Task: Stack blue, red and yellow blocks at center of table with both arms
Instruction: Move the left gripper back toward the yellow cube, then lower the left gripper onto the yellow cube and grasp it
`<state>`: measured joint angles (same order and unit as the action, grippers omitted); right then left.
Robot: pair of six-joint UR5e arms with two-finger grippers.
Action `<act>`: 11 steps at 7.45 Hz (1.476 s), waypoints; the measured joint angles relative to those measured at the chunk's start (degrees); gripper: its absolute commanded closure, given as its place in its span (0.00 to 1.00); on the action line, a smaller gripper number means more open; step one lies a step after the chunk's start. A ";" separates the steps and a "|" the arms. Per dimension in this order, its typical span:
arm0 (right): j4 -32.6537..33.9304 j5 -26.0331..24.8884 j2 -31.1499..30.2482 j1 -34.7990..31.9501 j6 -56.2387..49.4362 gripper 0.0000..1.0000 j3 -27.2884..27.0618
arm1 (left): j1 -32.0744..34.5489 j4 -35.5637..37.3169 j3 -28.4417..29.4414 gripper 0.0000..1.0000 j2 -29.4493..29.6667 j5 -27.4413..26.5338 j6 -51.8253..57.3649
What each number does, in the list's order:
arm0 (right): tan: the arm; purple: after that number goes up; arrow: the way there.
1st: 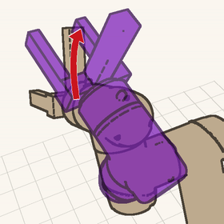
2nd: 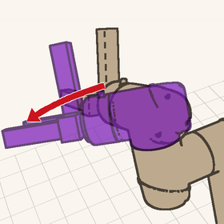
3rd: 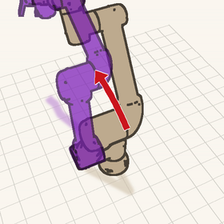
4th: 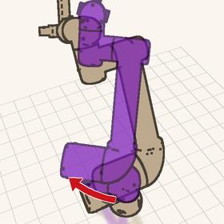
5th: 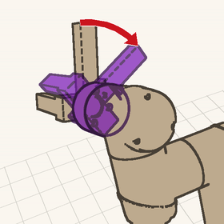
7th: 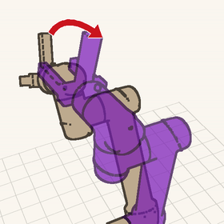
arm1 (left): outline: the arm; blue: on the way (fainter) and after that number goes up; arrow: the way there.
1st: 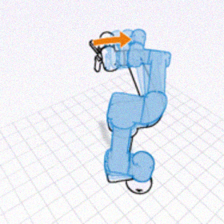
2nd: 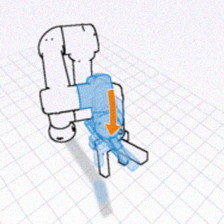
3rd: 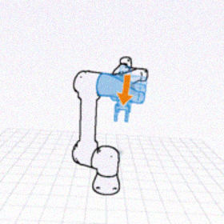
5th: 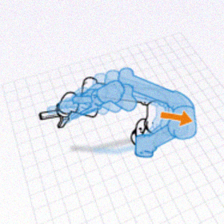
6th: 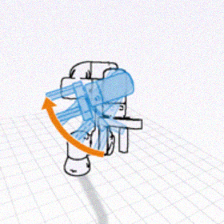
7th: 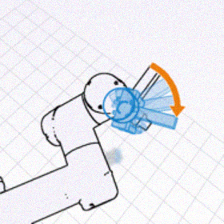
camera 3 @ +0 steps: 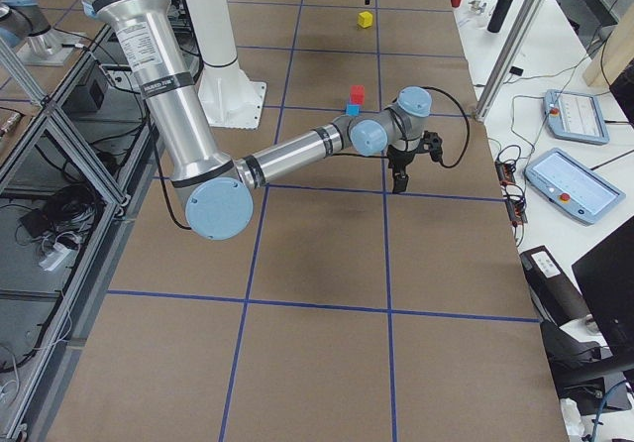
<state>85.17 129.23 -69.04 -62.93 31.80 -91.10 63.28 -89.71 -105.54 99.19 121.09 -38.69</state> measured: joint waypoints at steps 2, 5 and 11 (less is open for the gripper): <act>-0.02 -0.03 -0.02 0.00 0.05 0.00 0.00 | -0.05 -4.22 2.59 0.01 -1.01 -3.95 -15.92; -0.08 -0.03 0.10 0.00 0.04 0.00 0.00 | -0.28 -14.69 10.32 0.01 -1.41 -6.28 -26.93; -0.09 -0.09 0.21 0.00 0.11 0.00 -0.10 | -3.95 -28.62 17.91 0.01 -4.20 -8.08 -35.42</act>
<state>85.08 129.14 -68.83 -62.93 31.90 -91.20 59.33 -118.33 -87.63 94.99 113.01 -74.11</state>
